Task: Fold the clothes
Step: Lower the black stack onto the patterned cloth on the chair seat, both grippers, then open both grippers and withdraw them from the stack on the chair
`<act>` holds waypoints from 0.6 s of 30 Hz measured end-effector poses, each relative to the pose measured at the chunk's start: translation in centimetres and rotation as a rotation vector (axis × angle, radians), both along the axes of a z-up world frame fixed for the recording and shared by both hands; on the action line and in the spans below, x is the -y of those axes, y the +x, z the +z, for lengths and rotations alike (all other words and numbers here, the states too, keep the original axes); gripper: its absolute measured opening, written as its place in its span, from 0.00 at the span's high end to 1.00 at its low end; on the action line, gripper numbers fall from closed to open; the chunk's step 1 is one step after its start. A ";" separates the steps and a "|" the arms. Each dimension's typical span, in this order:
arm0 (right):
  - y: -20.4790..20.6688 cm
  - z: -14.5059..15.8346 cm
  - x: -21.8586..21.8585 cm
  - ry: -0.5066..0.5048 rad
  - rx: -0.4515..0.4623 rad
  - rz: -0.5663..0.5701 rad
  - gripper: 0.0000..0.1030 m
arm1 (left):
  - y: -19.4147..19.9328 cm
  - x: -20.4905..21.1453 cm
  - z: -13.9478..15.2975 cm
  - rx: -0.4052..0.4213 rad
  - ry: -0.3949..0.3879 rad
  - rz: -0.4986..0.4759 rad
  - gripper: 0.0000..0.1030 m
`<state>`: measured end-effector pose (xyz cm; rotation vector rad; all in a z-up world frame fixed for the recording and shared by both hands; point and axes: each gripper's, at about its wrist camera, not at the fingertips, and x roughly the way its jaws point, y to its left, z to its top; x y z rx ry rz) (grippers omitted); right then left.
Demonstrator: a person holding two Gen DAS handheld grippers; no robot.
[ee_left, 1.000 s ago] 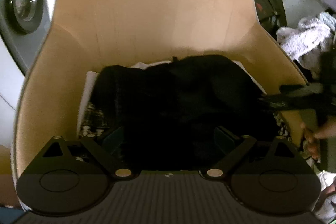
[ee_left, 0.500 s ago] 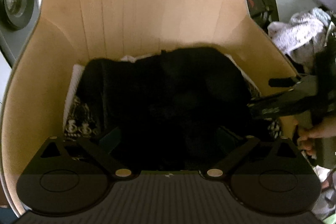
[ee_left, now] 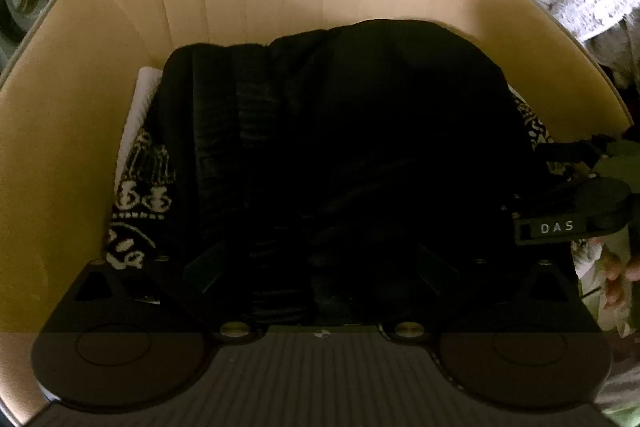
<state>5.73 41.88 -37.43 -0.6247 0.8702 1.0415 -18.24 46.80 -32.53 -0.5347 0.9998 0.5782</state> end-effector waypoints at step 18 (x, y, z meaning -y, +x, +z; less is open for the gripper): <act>-0.6 4.0 -1.4 -0.127 0.034 -0.007 0.01 | 1.6 -2.4 0.4 -0.254 -0.174 0.190 0.01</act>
